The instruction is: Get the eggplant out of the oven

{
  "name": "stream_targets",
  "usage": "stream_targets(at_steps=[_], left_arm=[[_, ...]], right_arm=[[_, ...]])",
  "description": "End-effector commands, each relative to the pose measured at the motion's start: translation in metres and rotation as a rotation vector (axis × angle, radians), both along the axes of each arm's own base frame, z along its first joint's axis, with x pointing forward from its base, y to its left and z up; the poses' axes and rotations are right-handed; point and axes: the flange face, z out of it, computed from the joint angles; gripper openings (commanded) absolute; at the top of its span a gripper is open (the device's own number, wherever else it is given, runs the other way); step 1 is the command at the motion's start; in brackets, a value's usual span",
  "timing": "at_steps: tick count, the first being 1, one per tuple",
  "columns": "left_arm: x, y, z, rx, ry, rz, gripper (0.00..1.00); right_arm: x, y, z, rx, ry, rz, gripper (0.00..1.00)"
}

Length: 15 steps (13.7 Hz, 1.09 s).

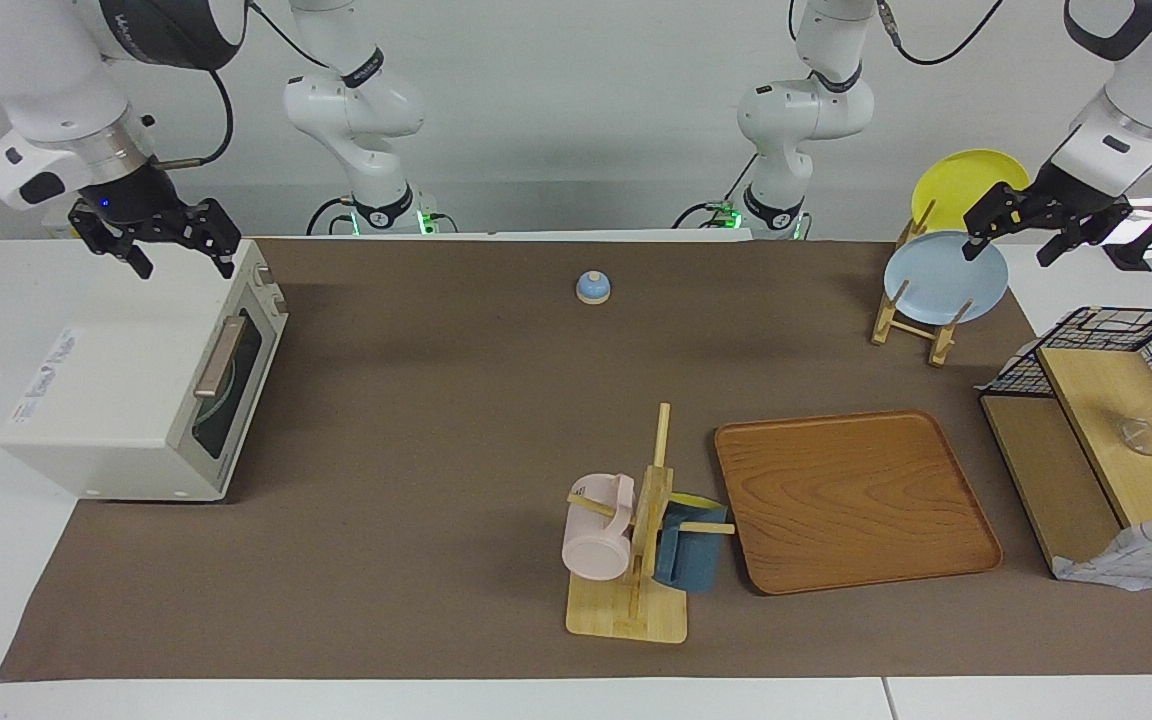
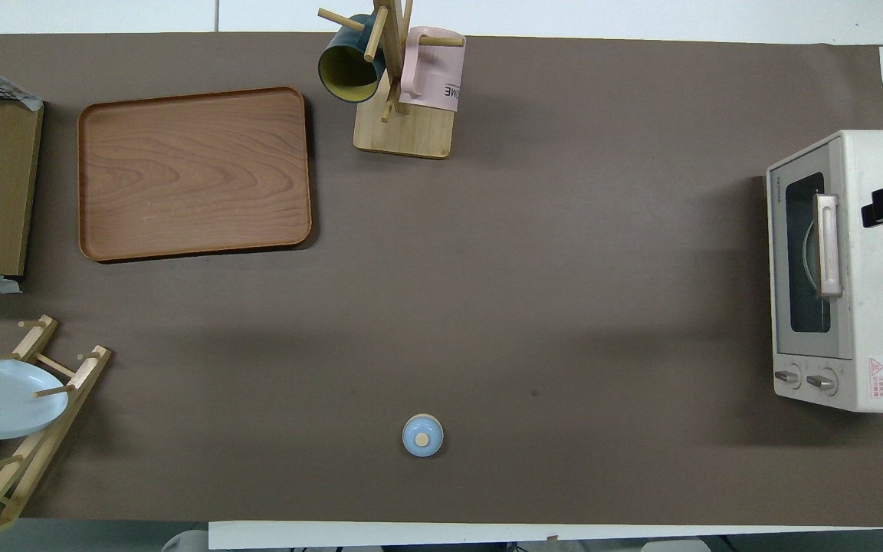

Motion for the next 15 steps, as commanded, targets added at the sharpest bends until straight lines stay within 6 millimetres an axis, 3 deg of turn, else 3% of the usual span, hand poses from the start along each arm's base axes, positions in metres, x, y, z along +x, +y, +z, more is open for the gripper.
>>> stream_targets(at_steps=[1,4,6,8,10,12,13,15], left_arm=[[-0.007,0.001,0.001,0.001,0.009,0.006,1.00],[-0.008,0.001,0.002,0.001,0.007,0.004,1.00],[-0.008,0.001,0.002,0.001,0.007,0.006,1.00],[-0.007,0.001,0.001,0.001,0.009,0.004,1.00],[-0.007,0.000,0.001,0.001,0.009,0.003,1.00],[-0.007,0.000,0.001,0.001,0.009,0.004,1.00],[-0.007,0.002,0.001,0.001,0.009,0.006,1.00],[-0.008,0.002,0.002,0.001,0.007,0.007,1.00]], right_arm=[[0.000,-0.003,0.003,0.012,0.008,0.007,1.00],[-0.001,0.000,0.005,0.011,-0.003,0.006,1.00],[-0.004,0.000,-0.007,0.022,0.005,0.014,0.99],[-0.009,0.004,-0.041,0.020,-0.059,0.033,0.61],[-0.007,0.009,-0.094,0.021,-0.053,0.042,0.25],[0.004,0.015,-0.145,0.000,-0.036,0.067,0.07],[0.008,0.010,-0.157,-0.016,-0.023,0.069,0.00],[0.012,0.008,-0.171,-0.078,0.004,0.100,0.00]])
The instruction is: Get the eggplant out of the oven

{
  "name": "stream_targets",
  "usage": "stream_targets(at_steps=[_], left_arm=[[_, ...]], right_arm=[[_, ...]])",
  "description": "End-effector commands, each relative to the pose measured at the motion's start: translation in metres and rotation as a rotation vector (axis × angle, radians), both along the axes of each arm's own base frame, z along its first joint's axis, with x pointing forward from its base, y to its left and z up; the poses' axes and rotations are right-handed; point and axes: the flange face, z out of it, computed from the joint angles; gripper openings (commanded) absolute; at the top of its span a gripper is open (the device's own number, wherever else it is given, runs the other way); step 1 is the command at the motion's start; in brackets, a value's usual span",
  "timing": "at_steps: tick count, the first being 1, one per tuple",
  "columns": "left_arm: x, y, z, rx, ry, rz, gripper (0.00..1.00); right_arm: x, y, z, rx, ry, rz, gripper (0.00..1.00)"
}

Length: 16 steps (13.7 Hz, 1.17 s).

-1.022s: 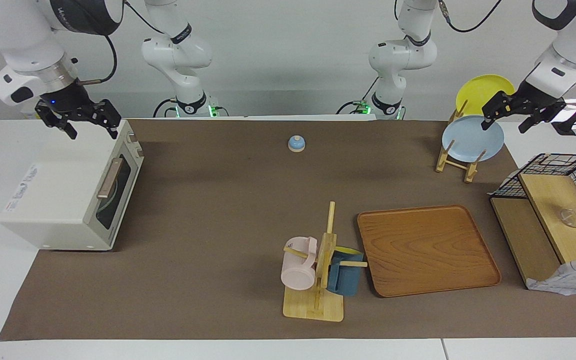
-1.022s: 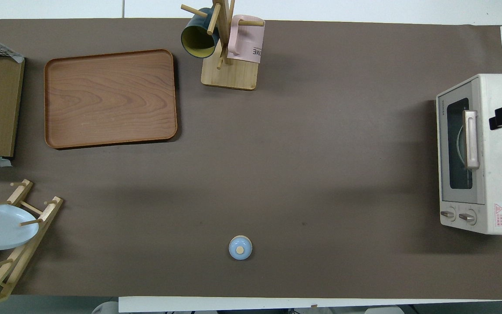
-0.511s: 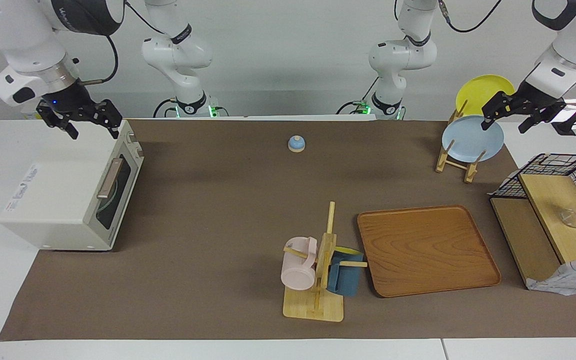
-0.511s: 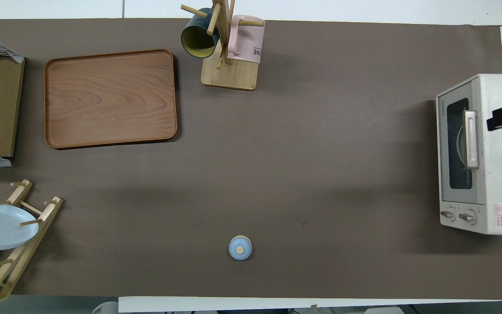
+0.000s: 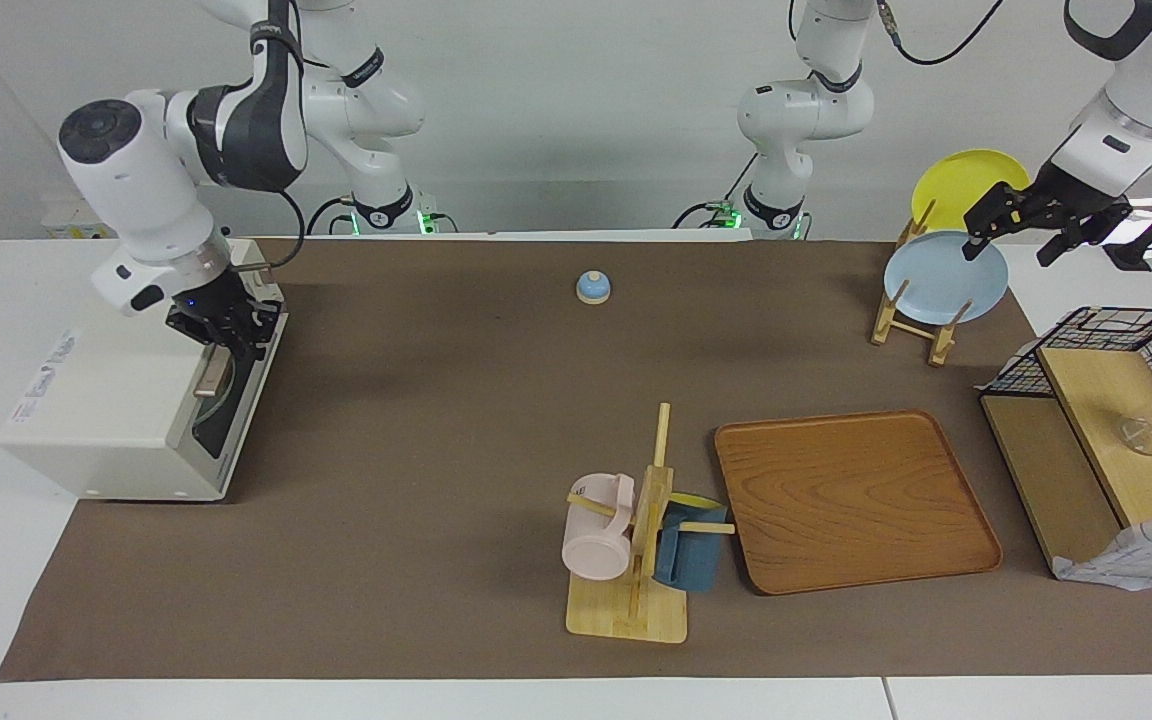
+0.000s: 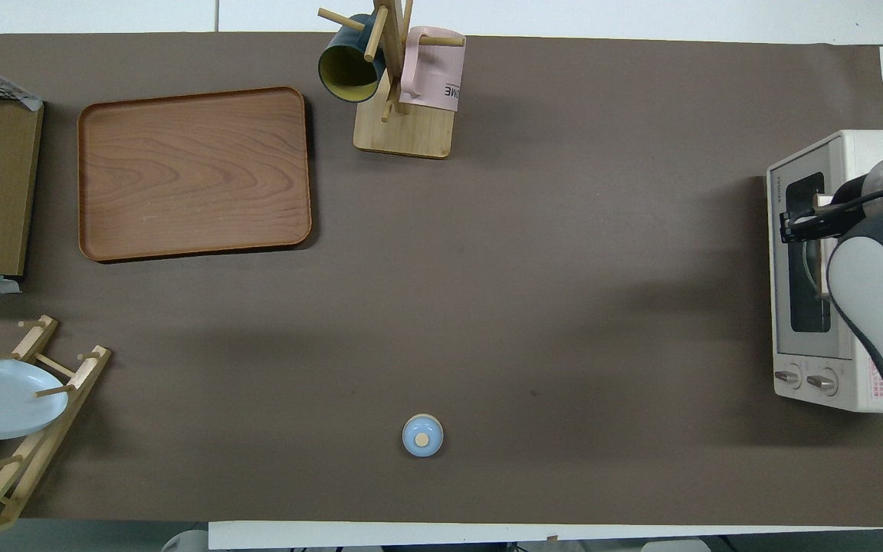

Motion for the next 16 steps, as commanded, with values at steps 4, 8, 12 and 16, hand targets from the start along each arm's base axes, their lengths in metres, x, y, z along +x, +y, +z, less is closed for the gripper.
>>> stream_targets(at_steps=[4,8,12,16], left_arm=[[-0.008,0.000,0.002,0.001,0.007,0.004,1.00],[-0.007,0.000,0.001,0.001,0.009,0.004,1.00],[-0.008,0.002,0.002,0.001,0.007,0.007,1.00],[-0.007,0.001,0.001,0.001,0.009,0.006,1.00]], right_arm=[[0.012,-0.006,0.010,-0.126,0.053,0.079,0.00],[0.020,0.002,0.033,-0.137,0.052,0.089,0.00],[0.009,-0.003,0.021,-0.152,0.089,0.110,0.00],[0.006,-0.006,0.004,-0.210,0.117,0.182,0.00]])
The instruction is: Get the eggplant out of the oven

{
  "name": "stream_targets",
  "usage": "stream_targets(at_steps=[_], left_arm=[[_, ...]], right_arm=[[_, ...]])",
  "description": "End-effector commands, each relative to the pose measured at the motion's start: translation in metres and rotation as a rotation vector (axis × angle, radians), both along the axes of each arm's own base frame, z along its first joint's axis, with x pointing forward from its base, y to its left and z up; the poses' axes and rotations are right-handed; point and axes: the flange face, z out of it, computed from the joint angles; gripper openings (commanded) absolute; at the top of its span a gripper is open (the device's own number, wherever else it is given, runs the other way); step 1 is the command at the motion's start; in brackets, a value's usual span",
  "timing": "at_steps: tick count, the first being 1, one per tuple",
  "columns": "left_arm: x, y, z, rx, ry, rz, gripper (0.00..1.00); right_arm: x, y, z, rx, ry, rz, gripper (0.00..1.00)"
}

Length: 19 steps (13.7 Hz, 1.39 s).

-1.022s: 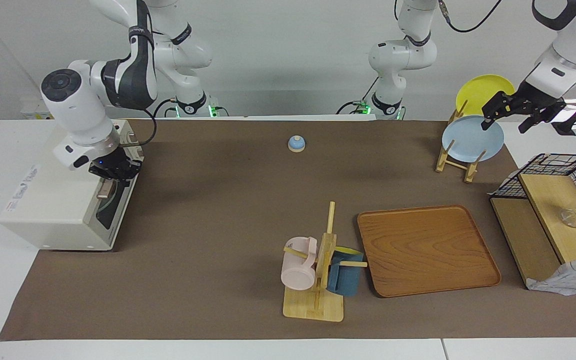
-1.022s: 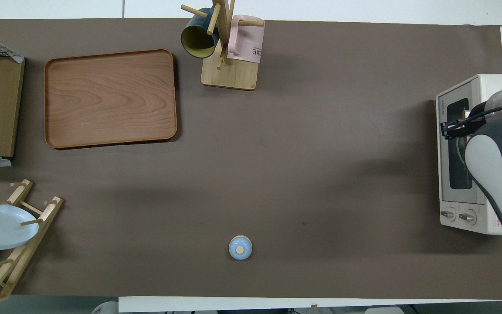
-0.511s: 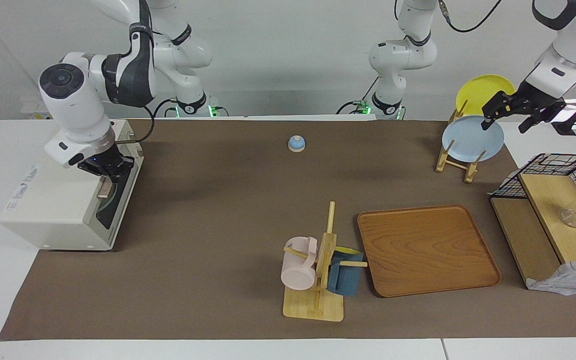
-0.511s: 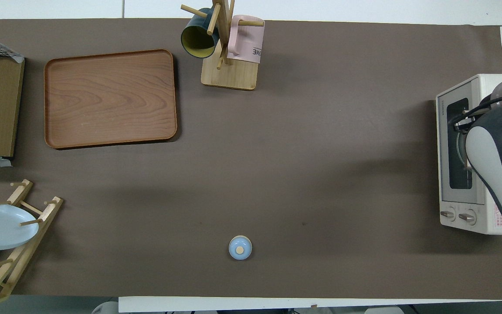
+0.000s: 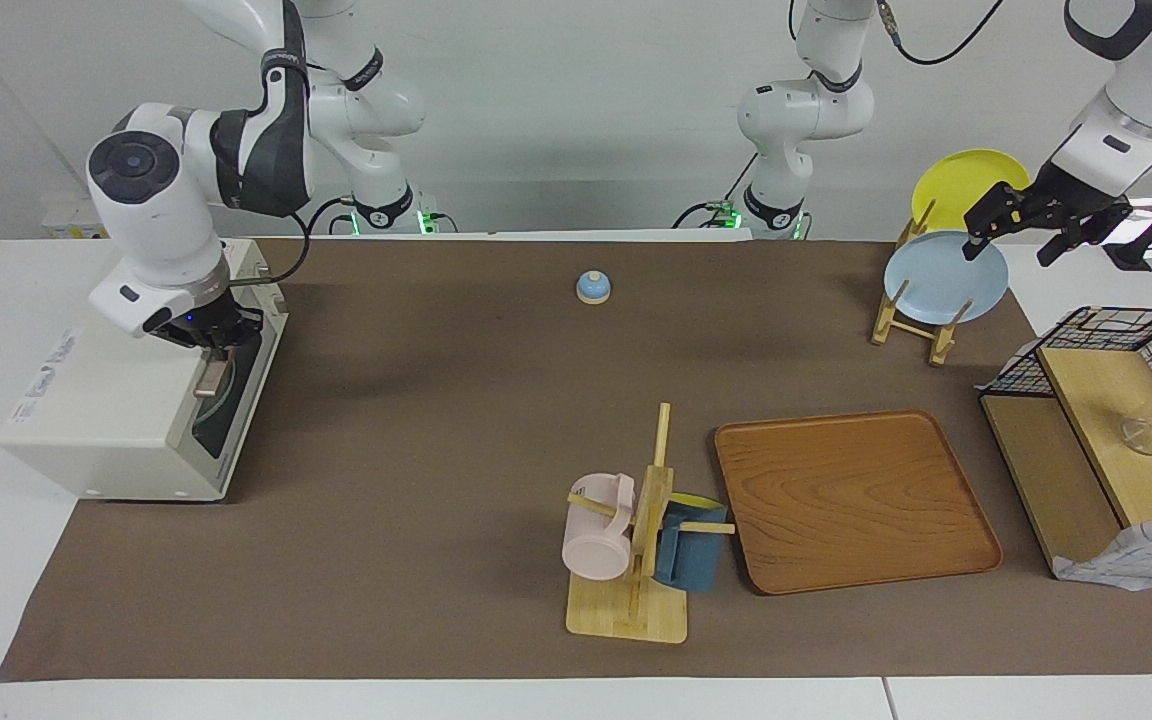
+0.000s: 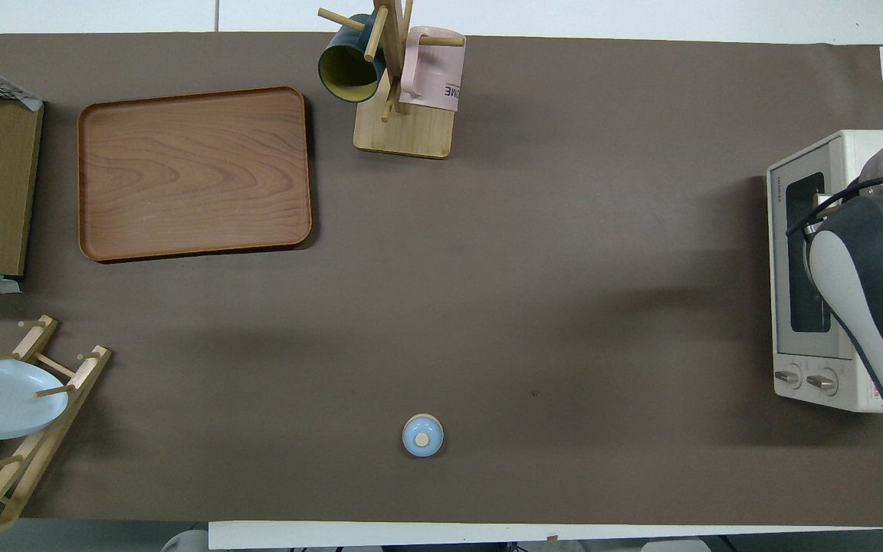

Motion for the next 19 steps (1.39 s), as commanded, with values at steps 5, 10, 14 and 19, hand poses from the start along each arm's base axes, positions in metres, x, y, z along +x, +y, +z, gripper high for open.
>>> stream_targets(at_steps=[5,10,14,19], left_arm=[[-0.008,0.001,0.002,0.001,0.007,0.006,1.00],[-0.007,0.000,0.001,0.001,0.009,0.004,1.00],[-0.008,0.001,0.002,0.001,0.007,0.006,1.00],[-0.007,0.000,0.001,0.001,0.009,0.004,1.00]], right_arm=[[0.020,0.068,-0.066,0.022,-0.086,-0.036,0.00],[0.039,0.081,-0.134,0.095,-0.095,-0.104,0.00],[0.037,0.099,-0.161,0.113,-0.123,-0.164,0.02],[0.033,0.145,-0.088,0.169,-0.114,-0.267,0.45]])
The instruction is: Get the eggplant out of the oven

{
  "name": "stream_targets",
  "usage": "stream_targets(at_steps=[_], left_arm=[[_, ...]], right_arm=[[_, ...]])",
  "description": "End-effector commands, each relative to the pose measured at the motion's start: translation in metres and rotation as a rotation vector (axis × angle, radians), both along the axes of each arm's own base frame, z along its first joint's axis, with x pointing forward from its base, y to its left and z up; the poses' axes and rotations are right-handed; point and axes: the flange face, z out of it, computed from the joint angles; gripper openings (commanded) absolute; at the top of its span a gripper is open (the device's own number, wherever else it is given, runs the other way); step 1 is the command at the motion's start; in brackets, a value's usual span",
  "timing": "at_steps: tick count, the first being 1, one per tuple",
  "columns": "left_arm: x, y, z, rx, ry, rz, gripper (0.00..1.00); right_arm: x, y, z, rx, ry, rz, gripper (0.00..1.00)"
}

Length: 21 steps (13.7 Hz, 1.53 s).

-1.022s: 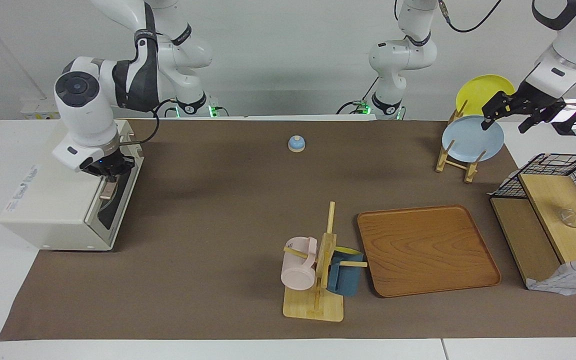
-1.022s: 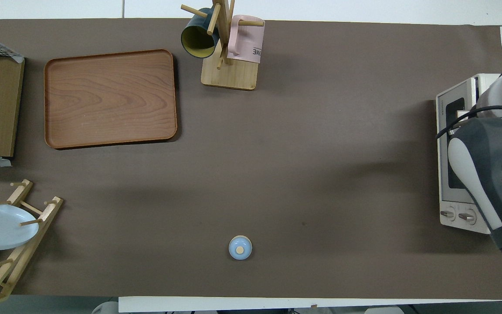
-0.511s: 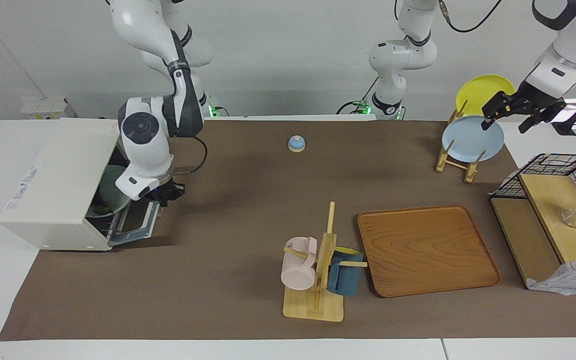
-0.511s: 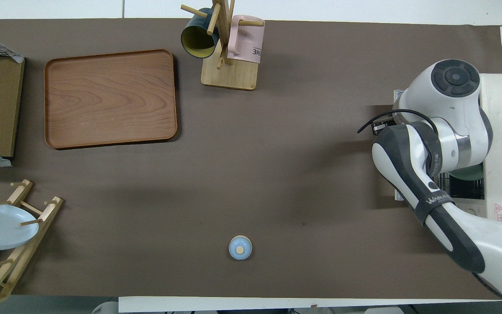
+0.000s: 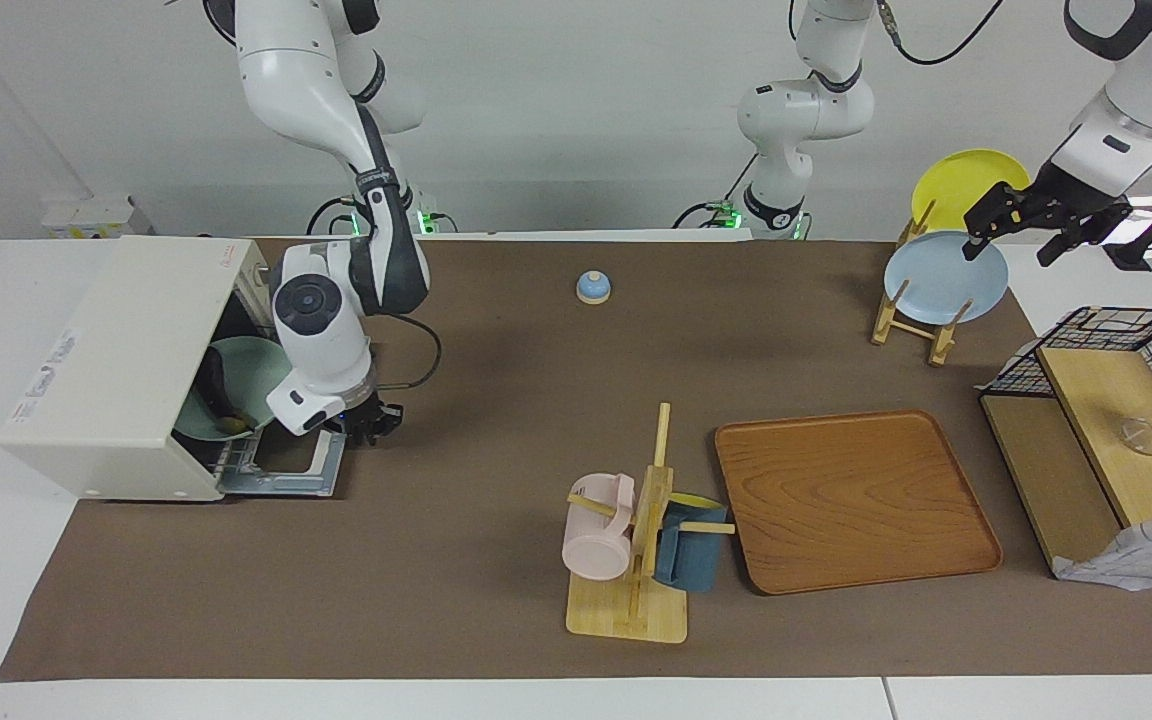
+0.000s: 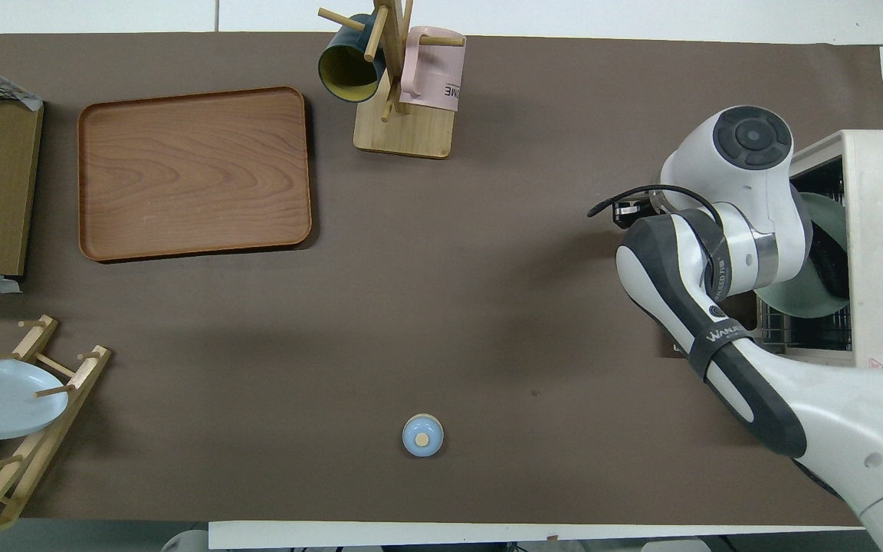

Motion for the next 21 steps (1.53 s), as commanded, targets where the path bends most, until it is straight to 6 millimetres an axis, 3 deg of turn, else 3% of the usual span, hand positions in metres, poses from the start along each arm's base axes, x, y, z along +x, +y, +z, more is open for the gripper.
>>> stream_targets(at_steps=[1,4,10,12,14,15,16,18,21], left_arm=[[-0.008,0.002,0.002,0.001,0.007,0.006,1.00],[-0.008,0.002,0.002,0.001,0.007,0.007,1.00],[-0.008,-0.005,0.002,0.001,0.010,-0.005,1.00],[-0.008,0.002,0.001,0.001,0.013,0.009,1.00],[-0.015,0.006,-0.001,-0.001,0.039,0.016,1.00],[-0.017,0.012,-0.006,-0.002,0.041,0.028,1.00],[-0.022,0.020,-0.009,-0.001,0.044,0.042,1.00],[-0.020,0.023,-0.009,0.028,0.029,0.040,1.00],[-0.020,0.032,-0.009,0.035,0.023,0.052,1.00]], right_arm=[[-0.011,-0.032,0.058,0.007,0.022,-0.064,0.48],[-0.021,-0.065,0.063,-0.091,0.071,-0.063,0.53],[-0.041,-0.120,0.033,-0.102,0.054,0.027,0.52],[-0.042,-0.121,0.028,-0.099,0.052,0.035,0.37],[-0.040,-0.115,0.029,-0.102,0.048,0.048,0.07],[-0.040,-0.111,0.030,-0.112,0.055,0.060,0.00],[-0.035,-0.096,0.036,-0.126,0.049,0.087,0.00],[-0.020,-0.031,0.058,-0.150,0.052,0.110,0.00],[-0.006,0.111,0.086,-0.198,0.038,-0.002,0.00]])
